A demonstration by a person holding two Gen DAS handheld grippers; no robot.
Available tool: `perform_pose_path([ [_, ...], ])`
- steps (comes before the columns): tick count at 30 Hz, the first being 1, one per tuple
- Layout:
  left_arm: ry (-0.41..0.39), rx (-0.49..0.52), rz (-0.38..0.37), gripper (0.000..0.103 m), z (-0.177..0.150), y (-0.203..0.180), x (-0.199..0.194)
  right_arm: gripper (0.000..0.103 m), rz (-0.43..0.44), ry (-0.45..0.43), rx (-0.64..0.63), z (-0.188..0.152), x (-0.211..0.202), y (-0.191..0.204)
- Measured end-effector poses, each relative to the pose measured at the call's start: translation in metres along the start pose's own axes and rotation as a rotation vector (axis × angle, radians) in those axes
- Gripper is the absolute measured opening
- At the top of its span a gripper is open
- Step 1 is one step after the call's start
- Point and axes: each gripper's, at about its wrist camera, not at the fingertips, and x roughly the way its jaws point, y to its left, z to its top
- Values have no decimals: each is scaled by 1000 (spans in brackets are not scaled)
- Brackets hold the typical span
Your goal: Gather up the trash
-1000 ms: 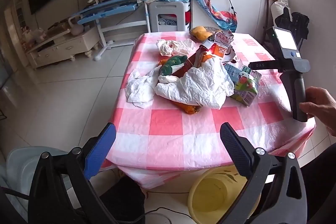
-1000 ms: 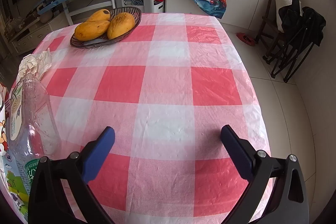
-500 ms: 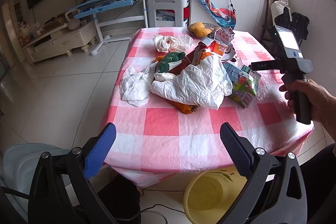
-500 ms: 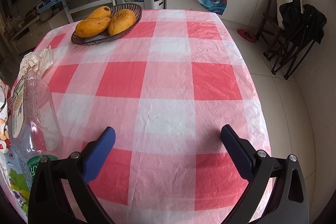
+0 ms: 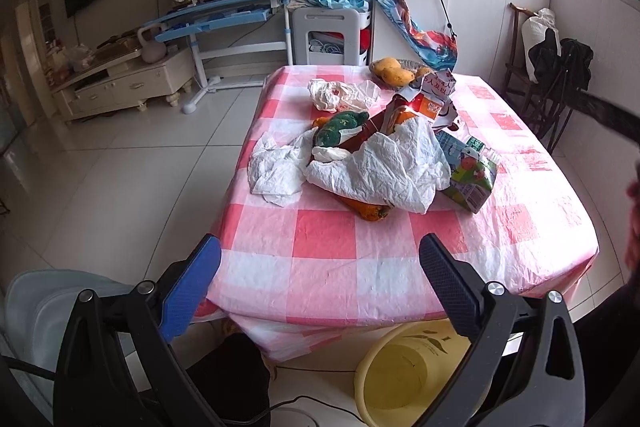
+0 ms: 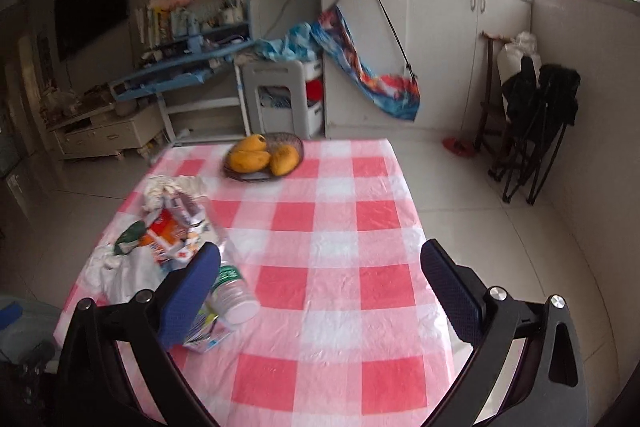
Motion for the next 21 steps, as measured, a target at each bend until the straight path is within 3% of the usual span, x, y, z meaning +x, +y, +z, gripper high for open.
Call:
perform_pose_path([
  [7,-65,-24,8,96,-4,6,-18,96,53,-190,-142,-30,-63,45],
  [13,-120,-29,35,96,-8,10,-32,96,63,-211,-201,-40,-69,60],
  [21,-139,-19,36,96,-8,9,-36,96,69,-230,-133,-49,-70,50],
])
